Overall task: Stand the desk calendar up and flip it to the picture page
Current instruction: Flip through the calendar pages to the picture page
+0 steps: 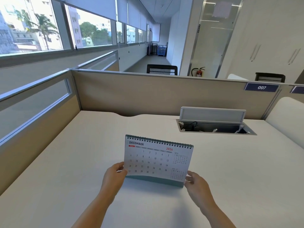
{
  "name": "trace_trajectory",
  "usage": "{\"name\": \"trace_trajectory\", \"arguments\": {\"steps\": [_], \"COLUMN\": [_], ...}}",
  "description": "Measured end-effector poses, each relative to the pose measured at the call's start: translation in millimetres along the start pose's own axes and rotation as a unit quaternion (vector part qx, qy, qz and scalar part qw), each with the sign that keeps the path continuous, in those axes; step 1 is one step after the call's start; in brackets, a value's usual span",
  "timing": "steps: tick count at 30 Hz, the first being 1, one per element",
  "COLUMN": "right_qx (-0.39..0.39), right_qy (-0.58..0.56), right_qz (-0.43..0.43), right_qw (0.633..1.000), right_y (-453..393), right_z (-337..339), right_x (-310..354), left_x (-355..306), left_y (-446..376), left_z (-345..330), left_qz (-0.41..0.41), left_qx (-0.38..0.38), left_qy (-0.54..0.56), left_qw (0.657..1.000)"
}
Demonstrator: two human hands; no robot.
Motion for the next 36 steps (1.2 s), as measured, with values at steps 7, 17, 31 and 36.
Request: {"name": "trace_trajectory", "arguments": {"steps": [7, 17, 31, 36], "right_qx": [-0.027, -0.023, -0.007, -0.019], "right_qy": [0.007, -0.169, -0.067, -0.059], "right_qz": [-0.001, -0.047, -0.020, -0.034], "right_qw": [1.000, 0.984, 0.998, 0.998], "right_y": [2, 0, 0, 1], "right_z": [5, 21, 6, 6], "right_x": [-2, -4, -3, 1], "left_x": [-9, -83, -66, -29], "left_y": [3, 7, -19, -11], "left_z": [10, 40, 26, 7], "left_qz": [-0.001, 0.019, -0.063, -0.014], "left_qx": [-0.028, 0.203, -0.028, 0.027], "left_qy": [0.025, 0.258, 0.158, 0.063], "left_qw": [0.999, 0.944, 0.985, 0.998]}}
Point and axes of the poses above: each hand's wrist, its own y-axis away from the middle knuckle, its own z-axis out of the back of the hand, x = y × z, the point moved 1 cm from there along -y, towards the middle knuckle, and after that the axes turned 2 degrees about -z, right-handed, at the moved point
